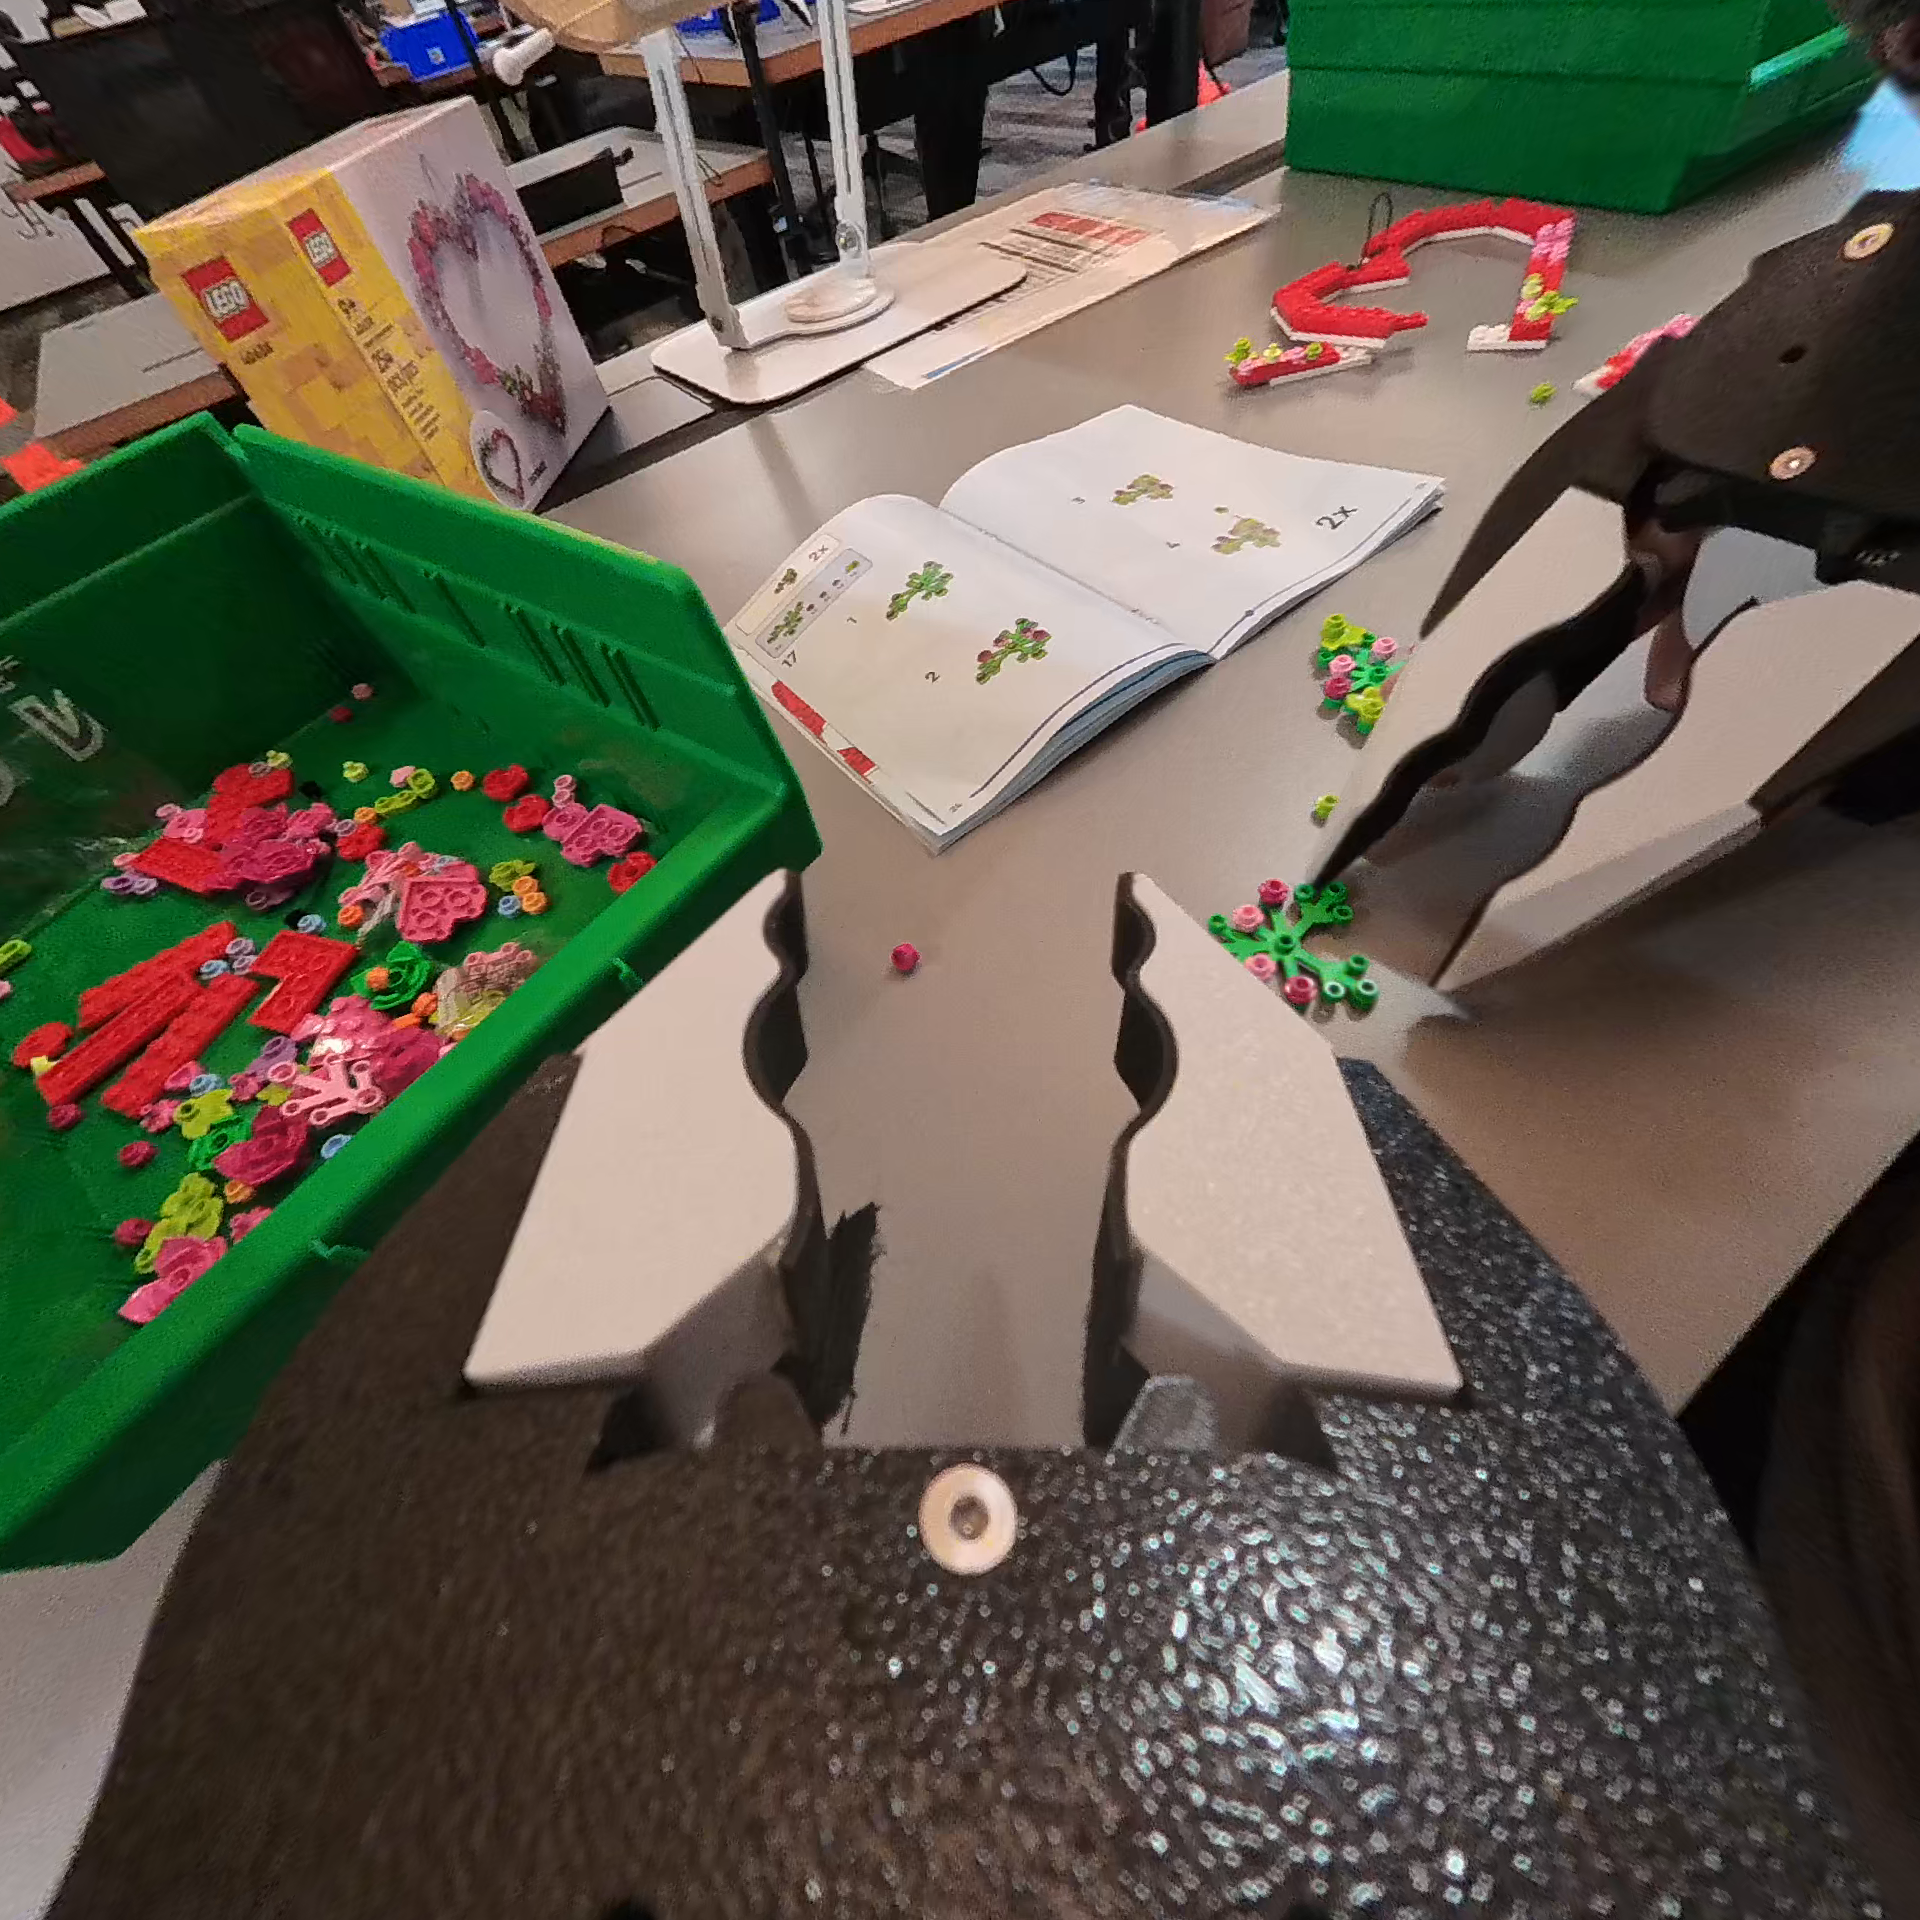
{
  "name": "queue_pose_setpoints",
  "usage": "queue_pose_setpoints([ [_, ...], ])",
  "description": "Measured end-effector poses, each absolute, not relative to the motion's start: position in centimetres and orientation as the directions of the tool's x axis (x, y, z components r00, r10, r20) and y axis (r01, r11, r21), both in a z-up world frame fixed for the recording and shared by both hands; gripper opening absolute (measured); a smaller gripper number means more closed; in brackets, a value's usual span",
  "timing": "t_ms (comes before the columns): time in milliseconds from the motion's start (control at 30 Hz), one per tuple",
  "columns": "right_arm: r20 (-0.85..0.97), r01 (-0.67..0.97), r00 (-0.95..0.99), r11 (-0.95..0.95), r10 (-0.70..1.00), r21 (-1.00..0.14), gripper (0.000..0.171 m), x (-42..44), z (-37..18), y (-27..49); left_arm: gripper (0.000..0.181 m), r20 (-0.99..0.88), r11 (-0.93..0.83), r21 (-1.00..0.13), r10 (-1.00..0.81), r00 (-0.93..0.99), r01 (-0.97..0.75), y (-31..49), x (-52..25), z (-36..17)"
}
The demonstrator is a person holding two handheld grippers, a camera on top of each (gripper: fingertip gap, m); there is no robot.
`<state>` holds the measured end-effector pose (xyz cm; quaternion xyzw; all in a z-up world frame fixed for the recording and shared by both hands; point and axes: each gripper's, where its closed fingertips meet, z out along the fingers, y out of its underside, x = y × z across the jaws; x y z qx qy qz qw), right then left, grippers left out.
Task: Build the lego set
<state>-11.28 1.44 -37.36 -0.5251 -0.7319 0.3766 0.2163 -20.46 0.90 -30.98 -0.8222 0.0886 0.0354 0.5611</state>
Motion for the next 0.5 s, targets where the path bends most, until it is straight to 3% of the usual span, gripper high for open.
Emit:
queue_pose_setpoints([
  [200,-0.183,0.617,-0.462,0.166,0.868,-0.769,0.036,-10.8,-37.2,-1.7,0.058,-0.166,-0.307,-0.937,-0.031,0.986,-0.167,0.6,-21.9,-29.9],
  [333,-0.016,0.434,-0.46,0.209,0.888,-0.877,0.03,-12.2,-33.8,0.5,0.06,-0.154,-0.252,-0.957,0.039,0.987,-0.14,0.6,-23.3,-28.5],
  [433,0.223,0.186,-0.222,0.266,0.949,-0.946,0.027,-13.2,-29.2,6.7,0.064,-0.159,-0.222,-0.967,0.155,0.975,-0.122,0.7,-25.8,-26.5],
  [500,0.339,0.068,0.09,0.334,0.936,-0.94,0.024,-12.2,-26.2,12.6,0.06,-0.18,-0.227,-0.966,0.263,0.948,-0.12,0.8,-28.5,-24.8],
])
